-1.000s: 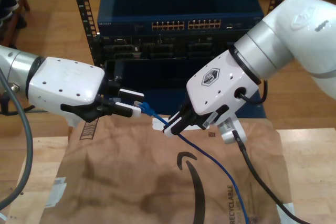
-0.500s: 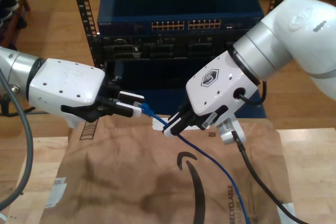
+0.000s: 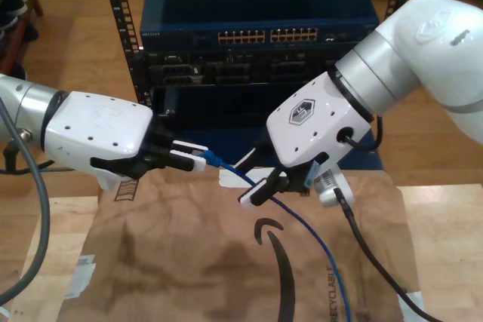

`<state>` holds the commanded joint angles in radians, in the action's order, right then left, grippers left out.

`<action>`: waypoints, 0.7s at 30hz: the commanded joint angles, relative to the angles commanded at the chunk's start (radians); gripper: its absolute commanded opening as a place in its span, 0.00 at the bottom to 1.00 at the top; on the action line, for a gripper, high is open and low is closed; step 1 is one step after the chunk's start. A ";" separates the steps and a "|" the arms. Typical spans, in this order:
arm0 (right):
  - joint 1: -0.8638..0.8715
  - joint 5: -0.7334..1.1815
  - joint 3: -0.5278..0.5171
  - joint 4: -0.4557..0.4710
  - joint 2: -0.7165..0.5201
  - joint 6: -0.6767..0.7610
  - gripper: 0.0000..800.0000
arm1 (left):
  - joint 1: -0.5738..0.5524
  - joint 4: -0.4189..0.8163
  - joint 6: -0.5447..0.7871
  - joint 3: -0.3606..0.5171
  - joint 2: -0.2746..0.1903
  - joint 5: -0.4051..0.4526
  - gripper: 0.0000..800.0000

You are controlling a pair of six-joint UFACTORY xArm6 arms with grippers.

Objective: Grab the cable and plug it in

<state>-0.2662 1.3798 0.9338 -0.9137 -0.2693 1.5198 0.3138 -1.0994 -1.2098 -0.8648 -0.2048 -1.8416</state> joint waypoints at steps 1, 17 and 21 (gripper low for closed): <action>0.002 -0.003 0.000 0.000 -0.006 -0.006 0.90 | -0.002 0.000 -0.002 -0.005 0.023 -0.021 0.02; -0.044 -0.493 -0.155 0.006 -0.322 -0.186 0.98 | 0.034 -0.034 -0.285 -0.054 0.239 -0.175 0.02; -0.187 -0.629 -0.204 0.009 -0.339 -0.215 0.99 | 0.077 -0.066 -0.325 -0.089 0.305 -0.238 0.02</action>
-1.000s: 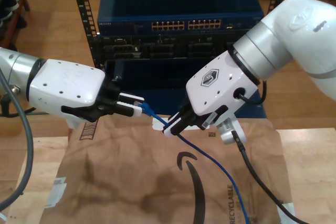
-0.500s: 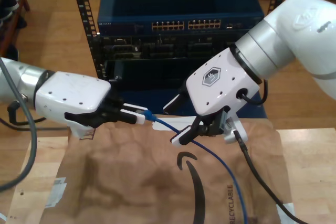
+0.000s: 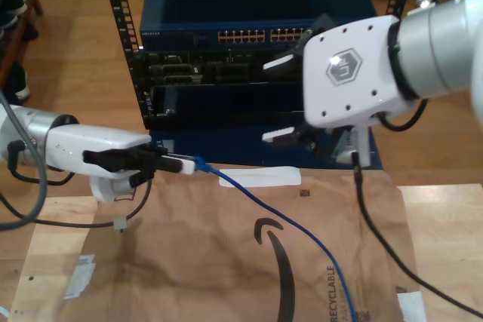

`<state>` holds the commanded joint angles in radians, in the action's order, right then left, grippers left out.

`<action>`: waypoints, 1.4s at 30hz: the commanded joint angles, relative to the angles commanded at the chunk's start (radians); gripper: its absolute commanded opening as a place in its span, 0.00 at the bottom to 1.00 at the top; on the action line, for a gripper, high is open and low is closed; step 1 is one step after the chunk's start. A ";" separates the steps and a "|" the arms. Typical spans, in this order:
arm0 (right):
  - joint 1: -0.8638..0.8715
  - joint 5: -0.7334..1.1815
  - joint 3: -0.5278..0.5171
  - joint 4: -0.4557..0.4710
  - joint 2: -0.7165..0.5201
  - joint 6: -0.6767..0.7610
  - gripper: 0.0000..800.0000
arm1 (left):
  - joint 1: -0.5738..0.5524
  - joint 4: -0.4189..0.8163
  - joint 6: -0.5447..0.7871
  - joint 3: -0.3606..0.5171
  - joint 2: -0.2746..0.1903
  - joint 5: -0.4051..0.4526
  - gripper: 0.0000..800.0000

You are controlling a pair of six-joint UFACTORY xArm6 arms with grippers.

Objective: Grab the cable and plug it in

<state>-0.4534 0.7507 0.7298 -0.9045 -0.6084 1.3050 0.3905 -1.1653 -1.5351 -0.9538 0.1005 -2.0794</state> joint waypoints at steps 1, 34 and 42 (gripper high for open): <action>-0.035 -0.035 -0.014 0.000 0.000 -0.015 0.99 | 0.006 -0.020 -0.002 -0.002 0.008 -0.023 0.02; -0.348 -0.419 -0.101 0.000 0.044 -0.157 0.97 | 0.031 -0.071 -0.043 -0.026 0.103 -0.189 0.03; -0.367 -0.493 -0.115 -0.002 0.041 -0.155 0.91 | 0.029 -0.068 -0.044 -0.021 0.103 -0.190 0.03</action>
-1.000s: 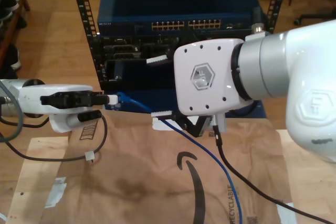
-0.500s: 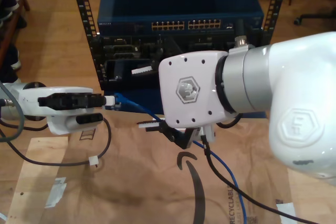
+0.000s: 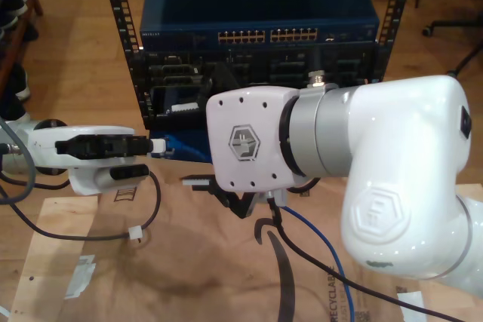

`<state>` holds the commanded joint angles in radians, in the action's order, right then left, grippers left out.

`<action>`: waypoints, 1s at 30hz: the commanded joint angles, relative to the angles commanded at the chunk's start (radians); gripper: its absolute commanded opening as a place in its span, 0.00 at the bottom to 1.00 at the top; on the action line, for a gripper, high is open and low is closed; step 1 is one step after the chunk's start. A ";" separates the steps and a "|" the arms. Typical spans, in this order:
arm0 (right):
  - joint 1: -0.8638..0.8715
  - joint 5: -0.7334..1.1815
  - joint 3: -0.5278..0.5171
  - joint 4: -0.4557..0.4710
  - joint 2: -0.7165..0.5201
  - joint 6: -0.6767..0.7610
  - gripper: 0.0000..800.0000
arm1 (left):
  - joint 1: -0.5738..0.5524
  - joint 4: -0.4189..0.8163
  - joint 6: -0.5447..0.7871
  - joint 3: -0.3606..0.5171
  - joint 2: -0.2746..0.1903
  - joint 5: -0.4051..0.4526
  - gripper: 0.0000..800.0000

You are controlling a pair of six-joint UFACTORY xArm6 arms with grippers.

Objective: Grab the cable and plug it in

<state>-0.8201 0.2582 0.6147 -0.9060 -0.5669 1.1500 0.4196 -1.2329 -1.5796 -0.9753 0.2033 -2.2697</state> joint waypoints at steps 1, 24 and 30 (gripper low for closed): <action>0.000 0.000 0.000 0.000 -0.002 0.000 0.87 | 0.000 0.000 -0.002 0.002 0.002 0.000 0.03; -0.018 0.005 0.005 -0.003 -0.068 0.008 0.84 | 0.005 -0.061 0.002 -0.012 -0.009 -0.068 0.04; -0.032 0.003 0.006 -0.002 -0.081 0.005 0.84 | 0.006 -0.063 0.003 -0.014 -0.011 -0.083 0.04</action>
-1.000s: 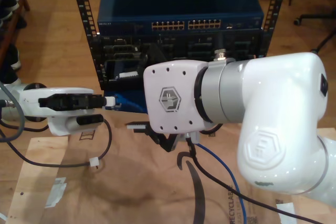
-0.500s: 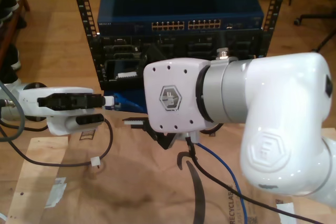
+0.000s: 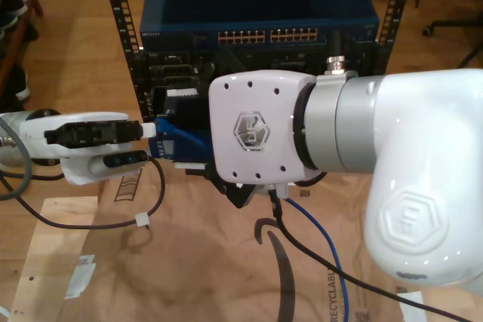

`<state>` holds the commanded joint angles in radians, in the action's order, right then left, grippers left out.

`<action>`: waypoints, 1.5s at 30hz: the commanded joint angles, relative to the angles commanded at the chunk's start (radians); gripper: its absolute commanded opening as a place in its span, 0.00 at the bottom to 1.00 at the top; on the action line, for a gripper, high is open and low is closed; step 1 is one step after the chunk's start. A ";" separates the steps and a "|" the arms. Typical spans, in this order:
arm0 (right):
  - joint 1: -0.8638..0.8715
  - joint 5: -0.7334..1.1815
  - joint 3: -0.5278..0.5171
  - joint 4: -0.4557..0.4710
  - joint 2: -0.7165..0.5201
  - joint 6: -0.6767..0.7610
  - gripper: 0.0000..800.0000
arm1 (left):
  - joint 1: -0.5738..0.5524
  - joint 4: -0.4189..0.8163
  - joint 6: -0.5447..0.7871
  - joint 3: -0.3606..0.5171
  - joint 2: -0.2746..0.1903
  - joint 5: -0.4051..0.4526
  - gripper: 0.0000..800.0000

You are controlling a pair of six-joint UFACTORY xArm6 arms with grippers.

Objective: Grab the cable and plug it in

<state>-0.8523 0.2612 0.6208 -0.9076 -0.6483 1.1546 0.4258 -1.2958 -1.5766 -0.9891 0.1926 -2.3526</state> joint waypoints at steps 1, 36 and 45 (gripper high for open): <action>0.000 0.000 0.002 0.000 -0.003 -0.002 0.84 | 0.002 0.000 0.000 0.000 0.000 -0.002 0.04; -0.003 -0.041 0.020 -0.005 0.028 0.006 0.45 | 0.002 -0.031 0.012 0.003 -0.032 -0.023 0.04; -0.003 -0.041 0.023 -0.005 0.028 0.006 0.41 | 0.000 -0.031 0.011 0.005 -0.032 -0.018 0.04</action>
<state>-0.8554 0.2198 0.6439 -0.9122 -0.6206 1.1607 0.4258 -1.3265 -1.5658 -0.9845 0.1603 -2.3710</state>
